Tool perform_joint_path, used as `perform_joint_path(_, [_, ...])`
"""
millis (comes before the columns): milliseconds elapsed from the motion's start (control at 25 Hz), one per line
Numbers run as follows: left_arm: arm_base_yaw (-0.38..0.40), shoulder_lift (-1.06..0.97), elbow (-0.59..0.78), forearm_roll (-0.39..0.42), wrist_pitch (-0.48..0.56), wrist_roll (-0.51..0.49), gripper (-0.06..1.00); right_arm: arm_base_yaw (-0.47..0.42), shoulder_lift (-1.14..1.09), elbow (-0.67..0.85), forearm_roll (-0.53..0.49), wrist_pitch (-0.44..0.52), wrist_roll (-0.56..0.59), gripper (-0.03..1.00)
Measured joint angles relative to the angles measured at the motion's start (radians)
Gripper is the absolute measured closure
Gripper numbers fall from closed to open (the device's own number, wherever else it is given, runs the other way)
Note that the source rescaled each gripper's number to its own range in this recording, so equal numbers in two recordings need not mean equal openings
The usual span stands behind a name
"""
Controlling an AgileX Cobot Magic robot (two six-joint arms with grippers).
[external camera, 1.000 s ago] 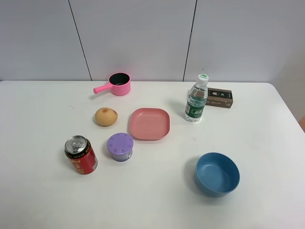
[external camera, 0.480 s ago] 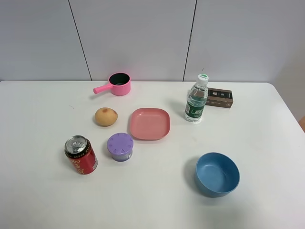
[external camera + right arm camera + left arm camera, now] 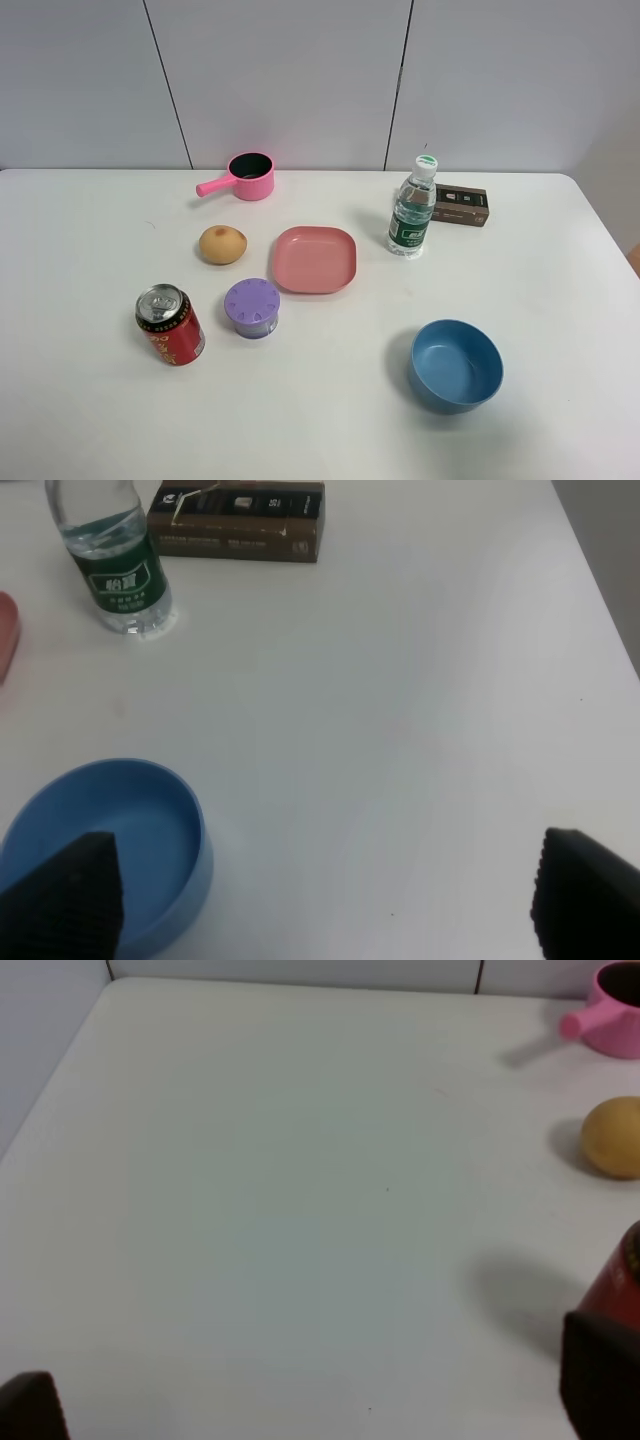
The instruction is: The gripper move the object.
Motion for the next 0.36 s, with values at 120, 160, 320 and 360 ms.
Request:
perform_joint_path(120, [0.0, 0.0, 0.0, 0.0, 0.0, 0.0, -0.06, 0.0, 0.0, 0.0, 0.0, -0.007, 0.0, -0.01])
perform_joint_path(160, [0.0, 0.0, 0.0, 0.0, 0.0, 0.0, -0.06, 0.0, 0.0, 0.0, 0.0, -0.008, 0.0, -0.01])
perform_joint_path(320, [0.0, 0.0, 0.0, 0.0, 0.0, 0.0, -0.06, 0.0, 0.0, 0.0, 0.0, -0.008, 0.0, -0.01])
perform_joint_path(360, [0.0, 0.0, 0.0, 0.0, 0.0, 0.0, -0.06, 0.0, 0.0, 0.0, 0.0, -0.008, 0.0, -0.01])
